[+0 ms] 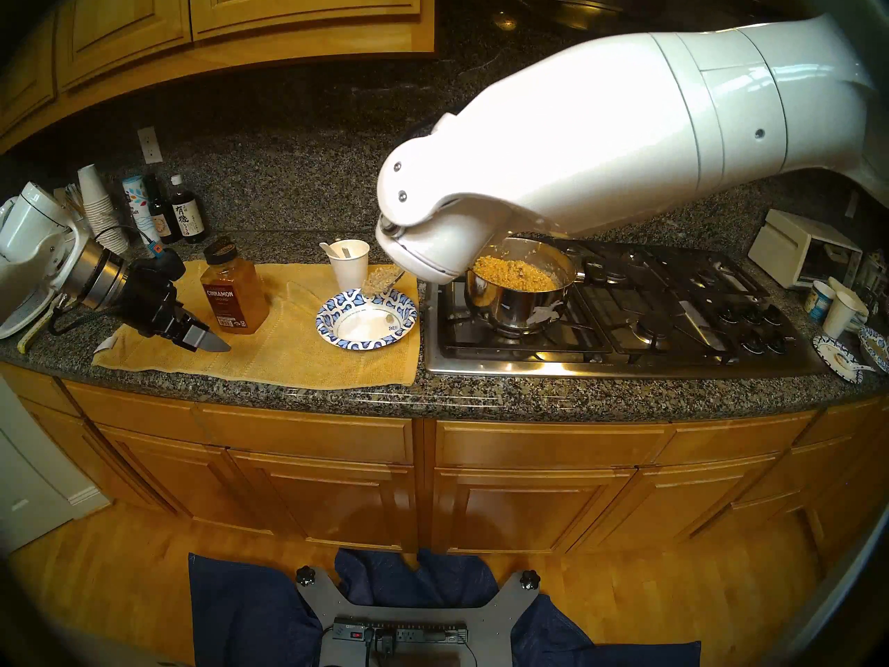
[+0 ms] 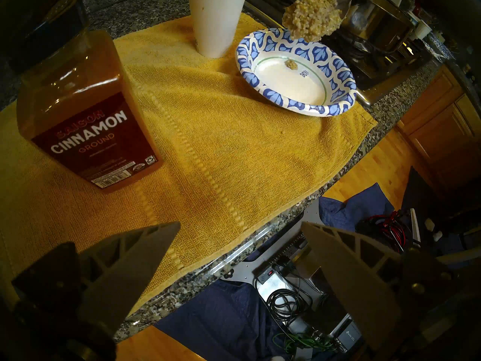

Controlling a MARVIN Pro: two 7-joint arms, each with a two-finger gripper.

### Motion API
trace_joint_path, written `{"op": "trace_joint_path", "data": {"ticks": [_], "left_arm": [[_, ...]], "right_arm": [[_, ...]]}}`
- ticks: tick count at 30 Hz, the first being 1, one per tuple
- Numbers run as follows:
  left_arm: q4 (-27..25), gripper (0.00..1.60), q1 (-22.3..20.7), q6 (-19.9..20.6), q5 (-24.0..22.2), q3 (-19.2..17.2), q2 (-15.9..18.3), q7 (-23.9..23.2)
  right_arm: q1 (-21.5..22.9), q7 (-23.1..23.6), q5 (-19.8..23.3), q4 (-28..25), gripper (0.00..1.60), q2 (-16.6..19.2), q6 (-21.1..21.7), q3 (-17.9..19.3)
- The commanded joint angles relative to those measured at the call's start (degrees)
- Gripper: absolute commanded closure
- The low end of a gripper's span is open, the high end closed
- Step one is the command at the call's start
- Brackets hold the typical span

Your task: Scoop oatmeal into bowl and add cinnamon

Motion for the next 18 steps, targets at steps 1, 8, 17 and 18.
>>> {"op": "trace_joint_path", "data": {"ticks": [1, 8, 17, 18], "left_arm": [[0.1, 0.0, -1.4, -0.2, -0.1, -1.4, -0.1, 0.0], [0.1, 0.0, -1.4, -0.2, -0.1, -1.3, -0.1, 0.0], [0.1, 0.0, -1.4, -0.2, -0.1, -1.3, -0.1, 0.0], [0.1, 0.0, -1.4, -0.2, -0.1, -1.3, -0.1, 0.0]], "right_arm": [[3.0, -0.4, -4.7, 0.4, 1.6, -1.5, 0.0, -0.3], [3.2, -0.5, -7.8, -0.3, 1.6, -2.8, 0.0, -2.1], [3.2, -0.3, -12.1, -0.9, 1.6, -4.4, 0.0, -4.6], [3.2, -0.2, -12.6, -0.9, 1.6, -4.7, 0.0, -4.9]]}}
